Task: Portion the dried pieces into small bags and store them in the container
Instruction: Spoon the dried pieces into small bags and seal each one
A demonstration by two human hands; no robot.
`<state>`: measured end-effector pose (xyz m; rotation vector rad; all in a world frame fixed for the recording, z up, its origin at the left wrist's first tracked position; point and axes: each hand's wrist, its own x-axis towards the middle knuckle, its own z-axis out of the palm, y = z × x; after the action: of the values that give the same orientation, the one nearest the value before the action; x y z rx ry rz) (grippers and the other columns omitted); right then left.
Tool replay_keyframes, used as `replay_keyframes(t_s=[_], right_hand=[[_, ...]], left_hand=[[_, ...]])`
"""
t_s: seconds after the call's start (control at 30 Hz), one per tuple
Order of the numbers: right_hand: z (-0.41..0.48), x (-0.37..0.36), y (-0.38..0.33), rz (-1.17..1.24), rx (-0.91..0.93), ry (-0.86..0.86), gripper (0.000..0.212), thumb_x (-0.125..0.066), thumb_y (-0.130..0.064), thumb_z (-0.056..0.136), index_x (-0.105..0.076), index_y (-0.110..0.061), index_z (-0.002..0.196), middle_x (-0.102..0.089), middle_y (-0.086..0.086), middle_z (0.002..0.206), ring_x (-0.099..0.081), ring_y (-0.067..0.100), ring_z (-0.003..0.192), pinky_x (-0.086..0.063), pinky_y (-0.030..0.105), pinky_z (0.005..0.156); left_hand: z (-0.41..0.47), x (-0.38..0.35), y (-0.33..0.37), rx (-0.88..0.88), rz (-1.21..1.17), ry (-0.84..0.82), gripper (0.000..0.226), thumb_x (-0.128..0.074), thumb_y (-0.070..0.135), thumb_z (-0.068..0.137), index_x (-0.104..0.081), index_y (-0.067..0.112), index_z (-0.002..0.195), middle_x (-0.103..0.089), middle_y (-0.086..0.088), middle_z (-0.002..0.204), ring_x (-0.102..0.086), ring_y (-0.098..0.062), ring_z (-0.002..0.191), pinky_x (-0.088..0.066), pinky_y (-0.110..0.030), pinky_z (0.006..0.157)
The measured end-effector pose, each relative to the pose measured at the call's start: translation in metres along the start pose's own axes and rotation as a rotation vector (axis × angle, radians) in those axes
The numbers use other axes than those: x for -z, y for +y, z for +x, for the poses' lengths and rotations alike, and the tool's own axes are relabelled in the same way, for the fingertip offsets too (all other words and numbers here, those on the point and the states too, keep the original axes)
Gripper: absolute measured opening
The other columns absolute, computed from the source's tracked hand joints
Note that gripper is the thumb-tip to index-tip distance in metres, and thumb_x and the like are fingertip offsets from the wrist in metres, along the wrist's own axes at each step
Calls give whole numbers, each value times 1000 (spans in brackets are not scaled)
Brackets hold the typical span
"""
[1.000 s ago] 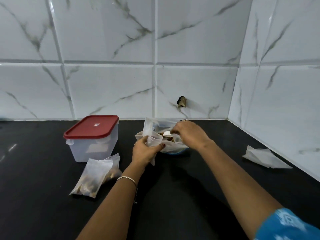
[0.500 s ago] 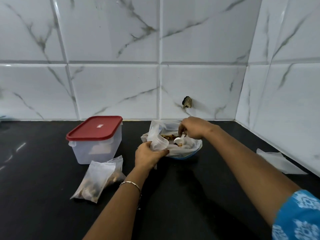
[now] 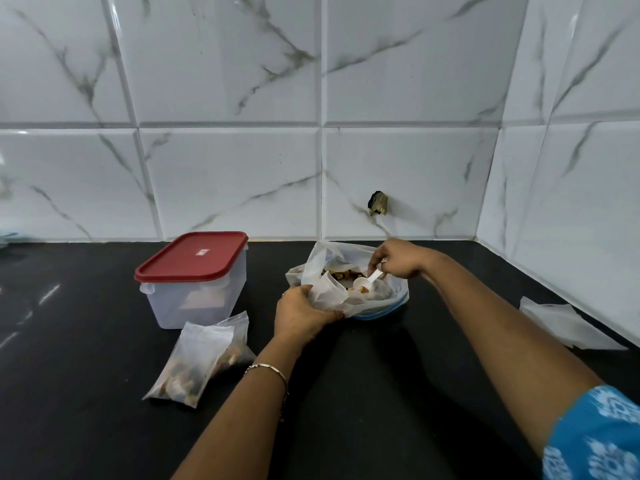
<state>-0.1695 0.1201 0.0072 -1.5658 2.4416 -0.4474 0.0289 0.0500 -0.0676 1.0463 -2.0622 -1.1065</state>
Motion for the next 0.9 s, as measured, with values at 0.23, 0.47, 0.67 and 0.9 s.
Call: replay_keyframes(t_s=[0.23, 0.47, 0.67, 0.9], right_hand=[[-7, -14, 21, 411, -215, -137, 28, -63, 3, 84, -77, -19, 94, -56, -2, 60, -30, 4, 44, -17, 17, 39], [-24, -24, 9, 585, -261, -112, 26, -59, 7, 87, -75, -10, 98, -68, -3, 60, -42, 1, 38, -28, 12, 34], [-28, -41, 3, 772, -265, -18, 26, -58, 11, 86, -74, -3, 102, -71, 2, 78, -64, 6, 63, -51, 13, 54], [-33, -50, -4, 809, -291, 55, 30, -54, 9, 88, -75, -8, 101, -69, 2, 85, -58, 7, 71, -48, 12, 58]], left_hand=[[-1, 0, 1, -8, 59, 16, 85, -87, 36, 66, -49, 10, 137, -46, -4, 144, -46, -22, 130, -46, -39, 104], [-2, 2, 4, 24, 23, -1, 72, -86, 29, 68, -55, 8, 129, -58, -6, 130, -56, -21, 119, -51, -35, 97], [-3, 3, 4, 61, -24, -52, 66, -84, 22, 72, -55, 9, 129, -58, -5, 128, -57, -21, 115, -51, -40, 98], [-2, 5, 3, 63, -45, -126, 64, -81, 19, 75, -52, 11, 132, -55, -7, 133, -57, -22, 118, -52, -43, 97]])
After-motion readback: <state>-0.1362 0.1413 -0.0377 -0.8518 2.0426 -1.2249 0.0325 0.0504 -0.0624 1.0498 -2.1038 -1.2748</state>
